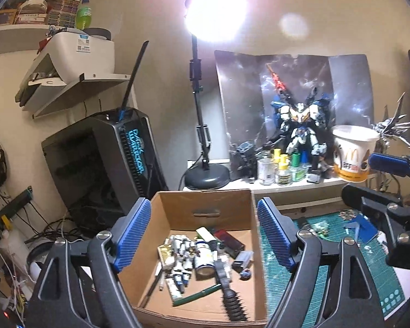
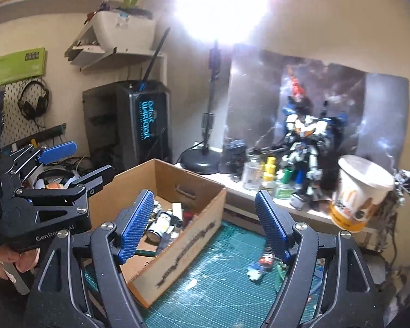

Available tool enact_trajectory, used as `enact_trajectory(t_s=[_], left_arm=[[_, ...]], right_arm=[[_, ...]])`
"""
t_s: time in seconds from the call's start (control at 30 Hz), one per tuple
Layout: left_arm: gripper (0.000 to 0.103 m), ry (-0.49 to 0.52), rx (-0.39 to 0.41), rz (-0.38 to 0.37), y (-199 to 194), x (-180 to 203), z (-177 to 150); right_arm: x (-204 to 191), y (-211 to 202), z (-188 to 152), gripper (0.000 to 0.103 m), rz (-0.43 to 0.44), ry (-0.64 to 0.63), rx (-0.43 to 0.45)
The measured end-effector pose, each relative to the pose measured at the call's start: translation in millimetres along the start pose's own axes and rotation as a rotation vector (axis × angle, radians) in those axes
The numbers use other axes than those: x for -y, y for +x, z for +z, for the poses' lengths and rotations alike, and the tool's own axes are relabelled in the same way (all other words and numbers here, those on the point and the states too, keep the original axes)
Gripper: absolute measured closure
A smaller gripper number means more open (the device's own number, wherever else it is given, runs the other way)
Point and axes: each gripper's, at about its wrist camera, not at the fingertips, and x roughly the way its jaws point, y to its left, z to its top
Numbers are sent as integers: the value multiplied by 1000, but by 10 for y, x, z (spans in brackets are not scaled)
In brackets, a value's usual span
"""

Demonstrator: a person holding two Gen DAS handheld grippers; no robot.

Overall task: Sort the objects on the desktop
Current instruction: 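Withdraw both open grippers from the box back over the cutting mat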

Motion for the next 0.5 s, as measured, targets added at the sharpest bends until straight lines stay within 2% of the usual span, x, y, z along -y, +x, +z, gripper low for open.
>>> enact_trajectory(t_s=[0.3, 0.5], left_arm=[[20, -54, 37, -66, -97, 152, -193], [20, -21, 5, -179, -59, 372, -495]], right_arm=[[288, -311, -328, 28, -94, 36, -12], [578, -471, -649, 28, -166, 91, -58]])
